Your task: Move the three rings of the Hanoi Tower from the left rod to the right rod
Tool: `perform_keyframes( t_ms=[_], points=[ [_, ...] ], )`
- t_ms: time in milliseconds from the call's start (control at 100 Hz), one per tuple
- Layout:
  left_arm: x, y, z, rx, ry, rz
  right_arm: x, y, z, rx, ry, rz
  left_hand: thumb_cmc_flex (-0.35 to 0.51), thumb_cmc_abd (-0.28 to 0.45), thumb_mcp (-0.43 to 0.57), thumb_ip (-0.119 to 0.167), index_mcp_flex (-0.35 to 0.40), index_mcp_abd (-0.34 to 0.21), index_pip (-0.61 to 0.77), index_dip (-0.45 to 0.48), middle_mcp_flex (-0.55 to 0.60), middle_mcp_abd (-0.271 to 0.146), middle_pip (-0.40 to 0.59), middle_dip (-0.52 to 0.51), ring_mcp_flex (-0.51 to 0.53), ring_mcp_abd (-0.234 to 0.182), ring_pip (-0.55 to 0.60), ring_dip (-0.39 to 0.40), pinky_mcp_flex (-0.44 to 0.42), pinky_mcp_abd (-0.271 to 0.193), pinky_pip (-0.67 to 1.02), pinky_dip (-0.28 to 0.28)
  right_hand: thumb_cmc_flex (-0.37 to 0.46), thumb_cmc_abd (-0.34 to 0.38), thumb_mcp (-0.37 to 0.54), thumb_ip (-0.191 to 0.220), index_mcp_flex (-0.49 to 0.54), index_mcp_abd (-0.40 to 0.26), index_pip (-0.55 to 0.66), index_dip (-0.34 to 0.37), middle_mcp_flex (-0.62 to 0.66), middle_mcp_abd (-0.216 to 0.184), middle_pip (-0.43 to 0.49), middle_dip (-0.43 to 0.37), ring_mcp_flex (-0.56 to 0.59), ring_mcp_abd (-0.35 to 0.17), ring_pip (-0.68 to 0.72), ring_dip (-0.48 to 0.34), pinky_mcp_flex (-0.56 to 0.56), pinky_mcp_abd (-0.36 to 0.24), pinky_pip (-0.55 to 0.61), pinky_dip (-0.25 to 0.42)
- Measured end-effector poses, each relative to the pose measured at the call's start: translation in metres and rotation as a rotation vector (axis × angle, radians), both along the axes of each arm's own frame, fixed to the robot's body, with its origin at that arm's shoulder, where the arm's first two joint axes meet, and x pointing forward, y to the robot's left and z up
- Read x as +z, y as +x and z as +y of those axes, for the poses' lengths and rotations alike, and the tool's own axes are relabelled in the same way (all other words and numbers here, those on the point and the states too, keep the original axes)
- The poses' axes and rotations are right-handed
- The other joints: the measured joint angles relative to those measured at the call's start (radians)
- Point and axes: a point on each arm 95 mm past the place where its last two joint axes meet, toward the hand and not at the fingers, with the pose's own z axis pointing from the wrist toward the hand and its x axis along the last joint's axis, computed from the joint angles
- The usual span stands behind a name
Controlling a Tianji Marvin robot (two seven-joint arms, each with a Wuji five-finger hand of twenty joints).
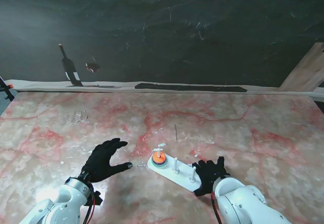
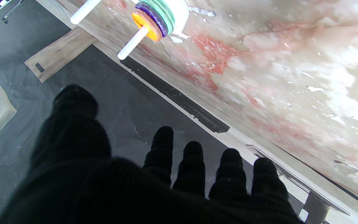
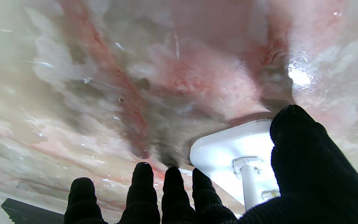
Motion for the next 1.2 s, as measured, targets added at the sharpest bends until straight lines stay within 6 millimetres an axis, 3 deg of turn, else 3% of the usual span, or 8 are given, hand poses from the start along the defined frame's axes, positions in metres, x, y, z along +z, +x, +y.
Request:
perform_keyframes(
  t_ms=[110, 240, 370, 620, 720, 860, 1060, 1200],
  points=[
    [0.0, 0.0, 0.0, -0.003, 0.003, 0.002, 0.001, 0.001, -0.003, 0.0, -0.003, 0.004, 0.0, 0.0, 0.0, 0.0, 0.0, 0.0, 0.0, 0.0, 0.0, 0.0, 0.0, 0.0, 0.0, 0.0, 0.0, 0.0, 0.0, 0.0, 0.0, 0.0, 0.003, 0.0, 0.005, 0.0, 0.0, -0.019, -0.017, -0.017, 0.0, 0.006, -0.009, -0.035, 0.0, 0.0, -0.045, -0.022, 0.0, 0.0, -0.008, 0.0],
    [0.0, 0.0, 0.0, -0.005, 0.008, 0.001, 0.0, 0.001, -0.003, -0.024, 0.05, 0.024, 0.0, 0.0, 0.0, 0.0, 0.0, 0.0, 0.0, 0.0, 0.0, 0.0, 0.0, 0.0, 0.0, 0.0, 0.0, 0.0, 0.0, 0.0, 0.0, 0.0, -0.045, -0.05, 0.151, 0.013, 0.001, 0.013, -0.03, -0.038, 0.0, 0.028, -0.036, -0.042, 0.0, 0.002, -0.074, -0.022, 0.001, 0.002, -0.017, 0.0],
    [0.0, 0.0, 0.0, -0.009, 0.01, 0.005, -0.002, -0.001, 0.0, -0.042, 0.08, 0.036, 0.0, 0.0, 0.0, 0.0, 0.0, 0.0, 0.0, 0.0, 0.0, 0.0, 0.0, 0.0, 0.0, 0.0, 0.0, 0.0, 0.0, 0.0, 0.0, 0.0, -0.143, -0.098, 0.262, 0.022, 0.003, 0.035, -0.113, -0.163, -0.006, 0.064, -0.073, -0.044, 0.0, 0.003, -0.09, -0.023, 0.001, 0.008, -0.019, 0.0],
    [-0.001, 0.0, 0.001, -0.013, 0.015, 0.014, -0.006, -0.002, 0.007, -0.08, 0.146, 0.018, 0.0, 0.0, 0.0, 0.0, 0.0, 0.0, -0.002, 0.0, 0.0, 0.0, 0.0, 0.0, 0.0, 0.0, 0.0, 0.0, 0.0, 0.0, 0.0, 0.0, -0.232, -0.108, 0.287, 0.022, 0.026, 0.039, -0.142, -0.204, -0.002, 0.108, -0.076, -0.061, -0.001, 0.028, -0.105, -0.026, 0.001, 0.014, -0.019, 0.0],
    [0.0, 0.0, 0.001, -0.011, 0.015, 0.013, -0.008, 0.0, 0.011, -0.091, 0.157, 0.006, 0.0, 0.0, 0.0, 0.0, 0.0, 0.0, -0.011, 0.0, 0.0, 0.0, 0.0, 0.0, 0.0, 0.0, 0.0, 0.0, 0.0, 0.0, 0.0, 0.0, -0.233, -0.095, 0.286, 0.022, 0.024, 0.072, -0.092, -0.132, 0.0, 0.104, -0.076, -0.074, -0.001, 0.05, -0.086, -0.012, 0.001, 0.015, -0.019, 0.006],
    [0.0, 0.0, 0.002, -0.01, 0.014, 0.012, -0.012, 0.009, 0.014, -0.077, 0.155, -0.028, 0.0, 0.0, 0.0, 0.0, 0.0, 0.0, -0.012, 0.0, 0.0, 0.0, 0.0, 0.0, 0.0, 0.0, 0.0, 0.0, 0.0, 0.0, 0.0, 0.0, -0.233, -0.029, 0.238, 0.022, 0.001, 0.15, 0.144, 0.047, 0.0, 0.074, -0.076, -0.09, -0.001, 0.034, -0.074, -0.011, 0.001, 0.012, -0.019, 0.007],
    [0.0, 0.0, 0.002, -0.007, 0.016, 0.013, -0.01, 0.015, 0.012, 0.012, 0.094, -0.043, 0.0, 0.001, 0.0, 0.0, 0.0, 0.0, -0.013, 0.0, 0.0, 0.0, 0.0, 0.0, 0.0, 0.0, 0.0, 0.0, 0.0, 0.0, 0.0, 0.0, -0.195, -0.01, 0.147, 0.01, 0.004, 0.143, 0.205, 0.072, 0.0, 0.057, -0.072, -0.044, 0.0, 0.012, -0.049, -0.012, 0.001, 0.012, -0.019, 0.007],
    [0.0, -0.001, 0.002, -0.008, 0.02, 0.016, -0.008, 0.017, 0.004, 0.042, 0.085, -0.042, 0.0, 0.001, 0.0, 0.0, 0.0, 0.0, -0.013, 0.0, 0.0, 0.0, 0.0, 0.0, 0.0, 0.0, 0.0, 0.0, 0.0, 0.0, 0.0, 0.0, -0.156, -0.01, 0.094, 0.0, 0.014, 0.069, 0.17, 0.072, 0.0, 0.026, -0.058, -0.044, 0.0, 0.012, -0.038, -0.012, 0.001, 0.011, -0.019, 0.007]
  ],
)
